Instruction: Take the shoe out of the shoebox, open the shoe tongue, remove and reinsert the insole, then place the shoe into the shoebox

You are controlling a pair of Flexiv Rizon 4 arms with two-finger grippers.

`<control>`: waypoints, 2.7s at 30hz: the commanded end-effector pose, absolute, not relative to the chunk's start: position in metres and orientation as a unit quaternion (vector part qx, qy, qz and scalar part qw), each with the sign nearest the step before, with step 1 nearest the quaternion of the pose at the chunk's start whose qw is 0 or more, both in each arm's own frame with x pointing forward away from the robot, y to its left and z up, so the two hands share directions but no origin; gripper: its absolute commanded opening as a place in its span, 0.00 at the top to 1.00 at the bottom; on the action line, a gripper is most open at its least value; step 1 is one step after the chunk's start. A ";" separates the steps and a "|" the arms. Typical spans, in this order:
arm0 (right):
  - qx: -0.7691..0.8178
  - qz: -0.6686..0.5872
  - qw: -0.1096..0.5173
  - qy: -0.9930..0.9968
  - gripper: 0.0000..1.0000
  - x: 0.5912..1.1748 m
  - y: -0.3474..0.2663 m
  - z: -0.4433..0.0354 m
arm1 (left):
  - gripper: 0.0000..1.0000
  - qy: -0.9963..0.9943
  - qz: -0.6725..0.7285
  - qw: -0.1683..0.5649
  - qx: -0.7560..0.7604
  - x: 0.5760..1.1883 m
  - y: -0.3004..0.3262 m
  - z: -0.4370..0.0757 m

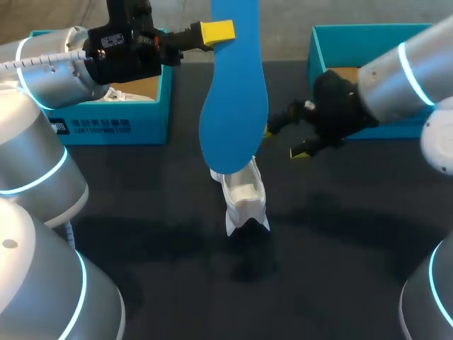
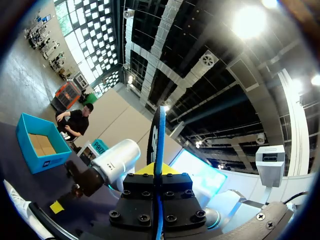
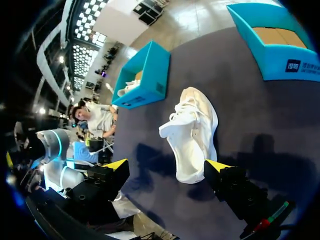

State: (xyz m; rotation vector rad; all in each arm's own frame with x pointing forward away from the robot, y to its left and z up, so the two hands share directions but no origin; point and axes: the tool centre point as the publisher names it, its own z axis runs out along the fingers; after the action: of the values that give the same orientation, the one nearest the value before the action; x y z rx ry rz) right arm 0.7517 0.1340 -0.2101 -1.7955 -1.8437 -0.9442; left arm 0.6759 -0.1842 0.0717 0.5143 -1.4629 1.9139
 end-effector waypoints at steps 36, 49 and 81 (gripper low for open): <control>-0.569 -0.505 0.352 -0.546 0.00 0.767 0.105 -0.152 | 1.00 -0.637 0.764 0.090 -0.046 0.694 -0.184 0.026; -0.563 -0.508 0.359 -0.545 0.00 0.768 0.103 -0.147 | 1.00 -0.589 0.759 -0.057 -0.274 0.704 -0.194 0.008; -0.540 -0.516 0.411 -0.522 0.00 0.767 0.109 -0.144 | 1.00 -0.490 0.659 -0.256 -0.510 0.715 -0.192 -0.021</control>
State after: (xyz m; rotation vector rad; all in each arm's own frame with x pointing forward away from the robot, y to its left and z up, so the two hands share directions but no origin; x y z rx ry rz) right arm 0.7684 0.1095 -0.1430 -1.3599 -1.3170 -1.2943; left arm 0.7068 -0.1910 -0.0172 -1.3588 -1.9525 2.5435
